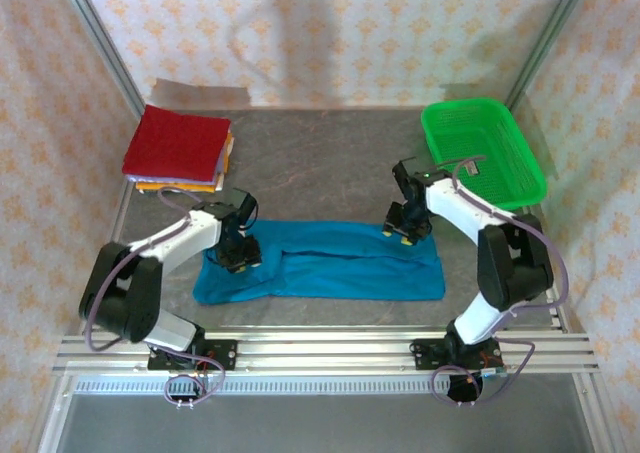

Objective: Fold and stack the t-shirts

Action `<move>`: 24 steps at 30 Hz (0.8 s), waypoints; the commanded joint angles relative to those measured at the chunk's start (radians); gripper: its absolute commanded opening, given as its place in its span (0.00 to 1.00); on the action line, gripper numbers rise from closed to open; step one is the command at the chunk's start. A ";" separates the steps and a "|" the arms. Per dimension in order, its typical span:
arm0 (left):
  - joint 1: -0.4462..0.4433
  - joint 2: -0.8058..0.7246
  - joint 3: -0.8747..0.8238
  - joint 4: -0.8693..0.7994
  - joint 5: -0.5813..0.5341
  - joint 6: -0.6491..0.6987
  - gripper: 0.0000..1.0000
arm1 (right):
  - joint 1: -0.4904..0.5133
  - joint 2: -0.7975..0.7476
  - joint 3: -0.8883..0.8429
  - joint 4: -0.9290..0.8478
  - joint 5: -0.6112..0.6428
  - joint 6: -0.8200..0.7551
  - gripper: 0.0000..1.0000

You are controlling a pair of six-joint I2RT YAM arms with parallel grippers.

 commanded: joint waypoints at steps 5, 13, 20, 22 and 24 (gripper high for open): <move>0.010 0.091 0.069 0.049 -0.036 0.053 0.36 | 0.007 0.044 -0.093 0.032 0.024 -0.002 0.43; 0.010 0.347 0.269 0.048 0.012 0.114 0.37 | -0.008 -0.033 -0.208 0.012 0.067 0.047 0.43; -0.003 0.662 0.692 -0.031 0.095 0.184 0.37 | -0.011 -0.161 -0.217 -0.054 0.088 0.055 0.43; -0.010 0.744 0.829 -0.052 0.130 0.196 0.37 | -0.009 -0.196 -0.218 -0.061 0.073 0.056 0.43; -0.018 0.812 0.972 -0.087 0.148 0.212 0.38 | -0.010 -0.228 -0.216 -0.076 0.072 0.055 0.43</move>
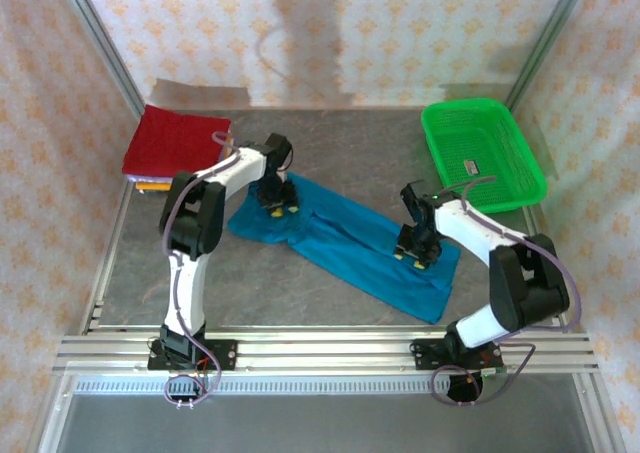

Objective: Fold and stack the t-shirts

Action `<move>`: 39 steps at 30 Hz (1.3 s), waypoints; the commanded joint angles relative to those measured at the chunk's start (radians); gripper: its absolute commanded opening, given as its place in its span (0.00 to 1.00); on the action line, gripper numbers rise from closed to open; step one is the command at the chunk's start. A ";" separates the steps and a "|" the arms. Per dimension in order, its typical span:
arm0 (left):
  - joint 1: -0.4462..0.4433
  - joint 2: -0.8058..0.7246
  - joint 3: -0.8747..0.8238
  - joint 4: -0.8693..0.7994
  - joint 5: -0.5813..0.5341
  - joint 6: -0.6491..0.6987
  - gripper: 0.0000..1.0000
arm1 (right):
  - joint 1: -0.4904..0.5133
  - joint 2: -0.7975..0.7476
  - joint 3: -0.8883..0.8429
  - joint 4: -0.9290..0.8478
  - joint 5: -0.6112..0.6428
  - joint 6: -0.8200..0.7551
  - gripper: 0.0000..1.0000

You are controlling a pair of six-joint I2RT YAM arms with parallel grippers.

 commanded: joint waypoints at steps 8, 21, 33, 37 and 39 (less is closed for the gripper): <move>-0.047 0.059 0.339 -0.149 -0.079 0.051 0.43 | 0.006 -0.090 0.031 -0.084 -0.003 0.017 0.43; -0.026 -0.019 -0.020 0.078 -0.047 -0.074 0.43 | 0.102 0.011 0.075 -0.030 -0.090 0.036 0.43; 0.052 0.242 0.318 -0.051 0.014 0.133 0.43 | 0.272 0.220 0.116 0.099 -0.116 0.122 0.43; 0.053 0.305 0.476 -0.099 0.045 0.151 0.43 | 0.342 0.360 0.217 0.091 -0.092 0.117 0.43; 0.054 0.316 0.547 -0.124 0.043 0.154 0.43 | 0.391 0.443 0.307 0.042 -0.088 0.104 0.43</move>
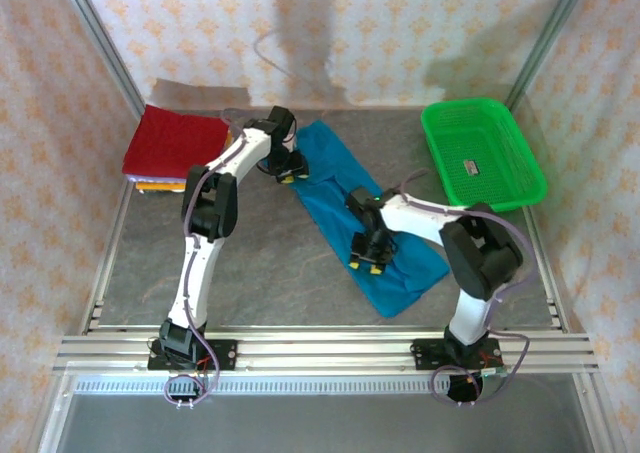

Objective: Fold and stack the t-shirts

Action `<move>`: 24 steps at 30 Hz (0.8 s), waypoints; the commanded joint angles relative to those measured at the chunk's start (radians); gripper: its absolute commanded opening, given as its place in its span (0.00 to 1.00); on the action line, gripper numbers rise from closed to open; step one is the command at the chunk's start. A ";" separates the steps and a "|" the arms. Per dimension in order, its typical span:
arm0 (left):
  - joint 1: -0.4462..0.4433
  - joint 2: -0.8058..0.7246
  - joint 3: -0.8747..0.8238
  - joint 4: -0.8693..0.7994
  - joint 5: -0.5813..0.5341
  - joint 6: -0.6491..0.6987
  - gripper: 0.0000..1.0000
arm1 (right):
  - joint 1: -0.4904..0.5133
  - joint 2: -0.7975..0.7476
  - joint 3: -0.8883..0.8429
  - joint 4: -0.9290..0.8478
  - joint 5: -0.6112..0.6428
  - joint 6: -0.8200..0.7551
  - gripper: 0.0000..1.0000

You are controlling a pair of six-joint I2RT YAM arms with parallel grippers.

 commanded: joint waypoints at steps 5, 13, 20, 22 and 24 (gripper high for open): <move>0.015 0.048 0.247 -0.143 -0.011 0.046 0.46 | 0.203 0.233 0.272 0.011 -0.004 0.077 0.43; 0.090 0.022 0.358 -0.262 -0.001 0.104 0.46 | 0.293 0.230 0.445 0.230 0.003 0.261 0.44; 0.095 -0.214 0.069 -0.226 -0.007 0.129 0.46 | 0.281 0.040 0.455 -0.003 0.119 0.161 0.47; 0.093 -0.323 -0.081 -0.171 -0.005 0.102 0.46 | 0.265 -0.043 0.378 -0.038 0.127 0.155 0.47; 0.082 -0.451 -0.251 -0.113 -0.004 0.070 0.46 | 0.241 -0.143 0.267 -0.062 0.134 0.148 0.47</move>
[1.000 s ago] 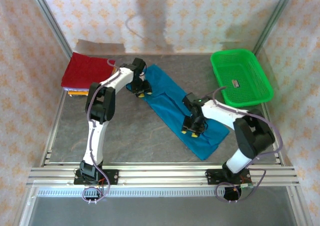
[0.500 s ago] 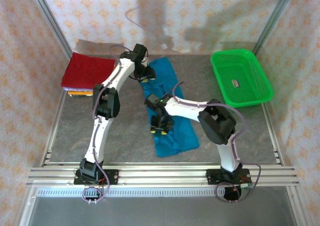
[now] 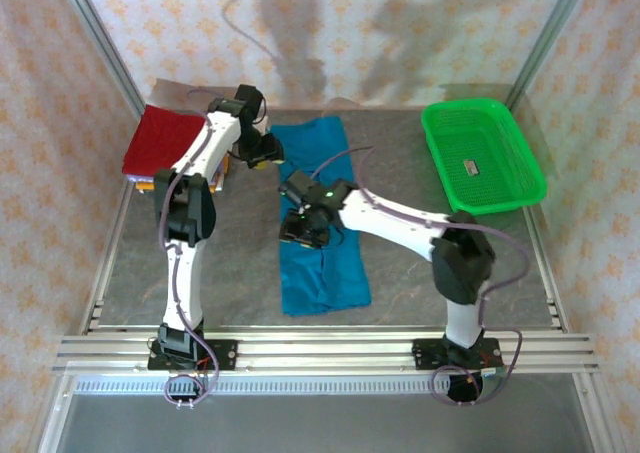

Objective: Fold and stack the t-shirts

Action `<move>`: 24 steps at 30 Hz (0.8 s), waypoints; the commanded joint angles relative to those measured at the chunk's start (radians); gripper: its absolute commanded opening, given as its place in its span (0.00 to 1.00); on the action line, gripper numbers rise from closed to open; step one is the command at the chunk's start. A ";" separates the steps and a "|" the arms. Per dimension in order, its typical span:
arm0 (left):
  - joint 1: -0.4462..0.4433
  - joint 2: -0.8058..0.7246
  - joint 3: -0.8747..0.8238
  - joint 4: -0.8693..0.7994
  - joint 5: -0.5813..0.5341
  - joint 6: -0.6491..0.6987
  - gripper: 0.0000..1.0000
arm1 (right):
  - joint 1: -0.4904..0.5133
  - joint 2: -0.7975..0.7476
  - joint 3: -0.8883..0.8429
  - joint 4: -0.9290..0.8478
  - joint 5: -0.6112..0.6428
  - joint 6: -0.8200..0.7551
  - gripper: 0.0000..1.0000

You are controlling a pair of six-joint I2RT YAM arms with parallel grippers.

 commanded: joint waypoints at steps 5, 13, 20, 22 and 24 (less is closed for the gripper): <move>-0.118 -0.470 -0.487 0.107 -0.040 -0.079 0.47 | -0.074 -0.325 -0.343 -0.177 0.044 -0.068 0.47; -0.344 -0.795 -0.973 0.176 -0.077 -0.312 0.46 | -0.076 -0.445 -0.634 -0.095 -0.027 -0.102 0.46; -0.507 -0.959 -1.243 0.310 -0.055 -0.539 0.47 | -0.076 -0.379 -0.699 0.022 -0.082 -0.103 0.44; -0.540 -0.975 -1.297 0.349 -0.043 -0.580 0.47 | -0.076 -0.349 -0.698 0.033 -0.087 -0.106 0.43; -0.571 -0.989 -1.352 0.416 -0.030 -0.626 0.47 | -0.077 -0.324 -0.701 0.046 -0.084 -0.112 0.42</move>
